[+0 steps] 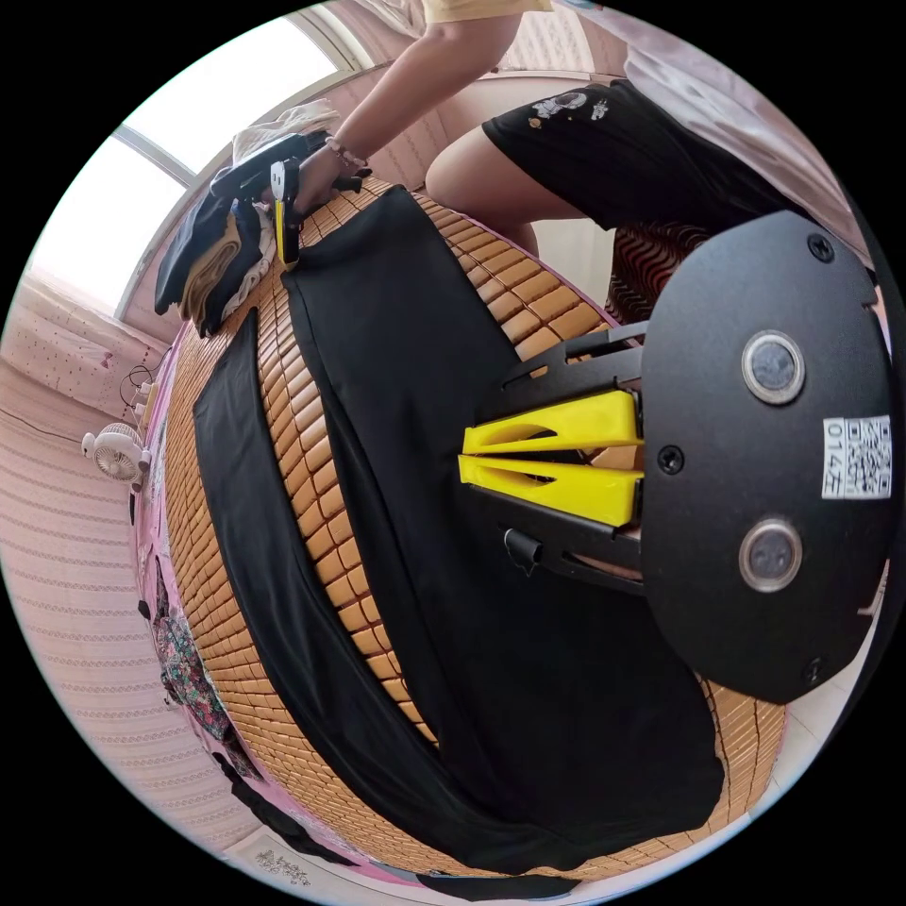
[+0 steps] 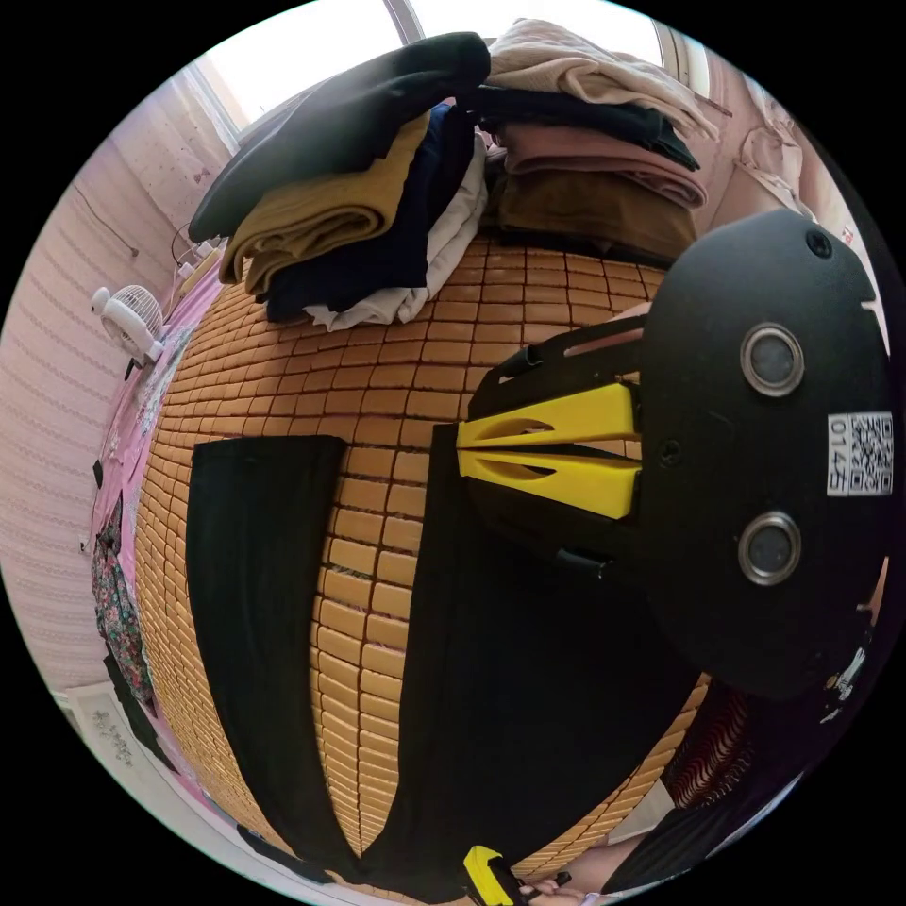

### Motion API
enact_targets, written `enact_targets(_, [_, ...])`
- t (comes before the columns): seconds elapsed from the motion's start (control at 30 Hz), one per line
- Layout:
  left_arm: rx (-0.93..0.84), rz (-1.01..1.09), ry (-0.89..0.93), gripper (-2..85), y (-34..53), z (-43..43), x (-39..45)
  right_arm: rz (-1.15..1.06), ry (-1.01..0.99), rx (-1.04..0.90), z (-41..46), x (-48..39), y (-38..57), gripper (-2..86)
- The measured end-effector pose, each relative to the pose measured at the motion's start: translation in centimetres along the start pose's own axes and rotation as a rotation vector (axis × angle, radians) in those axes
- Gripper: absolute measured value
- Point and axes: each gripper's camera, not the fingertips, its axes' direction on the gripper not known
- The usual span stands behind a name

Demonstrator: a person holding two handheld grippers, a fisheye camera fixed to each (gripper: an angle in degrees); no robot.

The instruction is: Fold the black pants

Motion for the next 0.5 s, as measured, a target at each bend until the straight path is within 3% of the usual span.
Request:
enact_targets(0.23, [0.032, -0.009, -0.009, -0.7, -0.2, -4.5, -2.2, 0.060, -0.095, -0.047, 0.2, 1.9, -1.0, 0.2])
enact_targets(0.3, [0.045, -0.026, 0.011, -0.7, -0.1, -5.9, -3.3, 0.101, -0.156, 0.000, -0.2, 3.0, -0.6, 0.3])
enact_targets(0.37, [0.052, -0.074, 0.047, -0.6, 0.0, -7.4, -5.0, 0.173, -0.179, 0.190, -2.4, 4.0, 1.9, 0.4])
enact_targets(0.5, [0.189, -0.287, 0.117, -0.5, 2.9, -14.4, -12.0, 0.255, -0.256, 0.275, -5.1, 5.3, 6.0, 1.5])
